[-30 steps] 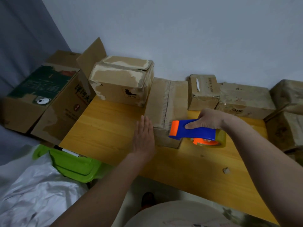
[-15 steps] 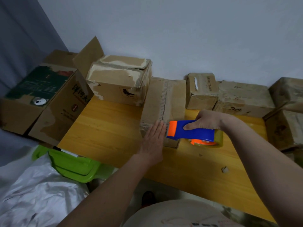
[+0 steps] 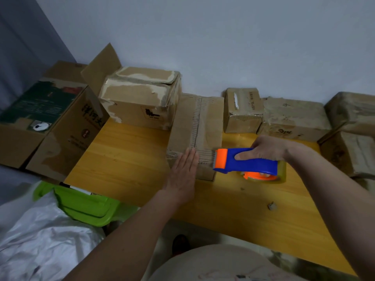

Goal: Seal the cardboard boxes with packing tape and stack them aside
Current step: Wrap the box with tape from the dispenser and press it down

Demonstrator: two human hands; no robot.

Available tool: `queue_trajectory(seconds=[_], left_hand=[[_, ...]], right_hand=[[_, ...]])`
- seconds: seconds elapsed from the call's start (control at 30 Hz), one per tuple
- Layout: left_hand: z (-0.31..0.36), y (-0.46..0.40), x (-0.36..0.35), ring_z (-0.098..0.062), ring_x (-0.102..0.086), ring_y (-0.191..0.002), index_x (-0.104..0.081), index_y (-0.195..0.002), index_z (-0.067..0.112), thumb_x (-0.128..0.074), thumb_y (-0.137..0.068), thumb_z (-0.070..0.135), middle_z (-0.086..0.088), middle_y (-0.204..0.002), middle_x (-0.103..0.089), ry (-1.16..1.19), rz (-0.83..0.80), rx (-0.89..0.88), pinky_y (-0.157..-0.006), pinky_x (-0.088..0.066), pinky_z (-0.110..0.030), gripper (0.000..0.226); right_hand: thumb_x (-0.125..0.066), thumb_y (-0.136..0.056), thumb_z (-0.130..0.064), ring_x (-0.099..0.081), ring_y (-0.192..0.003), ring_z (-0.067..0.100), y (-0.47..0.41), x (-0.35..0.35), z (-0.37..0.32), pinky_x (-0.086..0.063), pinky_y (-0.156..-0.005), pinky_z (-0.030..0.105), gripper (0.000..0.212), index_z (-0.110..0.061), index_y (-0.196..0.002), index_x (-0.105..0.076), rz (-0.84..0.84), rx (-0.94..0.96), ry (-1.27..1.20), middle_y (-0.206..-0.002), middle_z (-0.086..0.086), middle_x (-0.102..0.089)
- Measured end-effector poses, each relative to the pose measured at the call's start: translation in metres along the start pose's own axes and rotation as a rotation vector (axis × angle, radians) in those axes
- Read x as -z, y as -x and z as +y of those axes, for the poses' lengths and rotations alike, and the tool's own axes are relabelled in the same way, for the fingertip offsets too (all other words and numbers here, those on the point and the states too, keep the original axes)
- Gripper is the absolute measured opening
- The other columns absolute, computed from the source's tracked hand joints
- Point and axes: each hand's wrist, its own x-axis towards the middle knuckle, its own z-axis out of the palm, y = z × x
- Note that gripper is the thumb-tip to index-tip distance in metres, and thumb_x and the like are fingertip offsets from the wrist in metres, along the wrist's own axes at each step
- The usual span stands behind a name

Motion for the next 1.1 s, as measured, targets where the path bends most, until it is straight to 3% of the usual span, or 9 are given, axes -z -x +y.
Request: queue_trajectory(seconds=[0.17, 0.3, 0.5, 0.93, 1.1], left_hand=[[0.001, 0.003, 0.001, -0.024, 0.028, -0.144, 0.023, -0.149, 0.009, -0.048, -0.088, 0.014, -0.012, -0.158, 0.027, 0.057, -0.01, 0.009, -0.12, 0.014, -0.04, 0.094], [0.006, -0.001, 0.01, -0.029, 0.027, -0.144, 0.025, -0.149, 0.025, -0.052, -0.087, 0.015, -0.013, -0.157, 0.027, 0.127, -0.032, -0.01, -0.12, 0.01, -0.045, 0.1], [0.022, -0.002, 0.008, -0.02, 0.025, -0.146, 0.018, -0.152, 0.011, -0.05, -0.087, 0.018, -0.008, -0.16, 0.023, 0.087, -0.012, -0.071, -0.121, 0.01, -0.041, 0.094], [0.027, -0.004, 0.004, -0.021, 0.024, -0.146, 0.02, -0.15, 0.008, -0.035, -0.094, 0.011, -0.01, -0.159, 0.025, -0.018, -0.017, -0.005, -0.121, 0.009, -0.039, 0.079], [0.029, -0.005, 0.002, -0.019, 0.022, -0.147, 0.018, -0.151, 0.008, -0.039, -0.093, 0.013, -0.008, -0.16, 0.023, 0.006, -0.002, 0.018, -0.121, 0.011, -0.037, 0.082]], right_hand=[[-0.069, -0.075, -0.055, -0.067, -0.075, 0.019, -0.004, -0.003, 0.001, -0.051, -0.063, 0.027, 0.047, -0.011, -0.089, -0.064, -0.001, -0.02, 0.05, -0.082, 0.006, -0.07], [-0.069, -0.075, -0.055, -0.067, -0.075, 0.021, -0.006, -0.001, 0.003, -0.052, -0.064, 0.028, 0.047, -0.01, -0.087, -0.065, -0.002, -0.013, 0.038, -0.083, 0.007, -0.071], [-0.069, -0.076, -0.054, -0.067, -0.075, 0.019, -0.008, -0.001, 0.009, -0.052, -0.064, 0.027, 0.046, -0.011, -0.09, -0.064, -0.032, -0.016, 0.012, -0.083, 0.006, -0.071], [-0.069, -0.075, -0.055, -0.068, -0.075, 0.018, -0.005, -0.003, 0.023, -0.053, -0.067, 0.028, 0.048, -0.012, -0.097, -0.064, -0.06, 0.003, -0.036, -0.086, 0.006, -0.073], [-0.07, -0.074, -0.056, -0.069, -0.076, 0.019, 0.009, 0.011, 0.044, -0.054, -0.067, 0.029, 0.048, -0.013, -0.094, -0.063, -0.035, -0.038, 0.001, -0.084, 0.005, -0.072]])
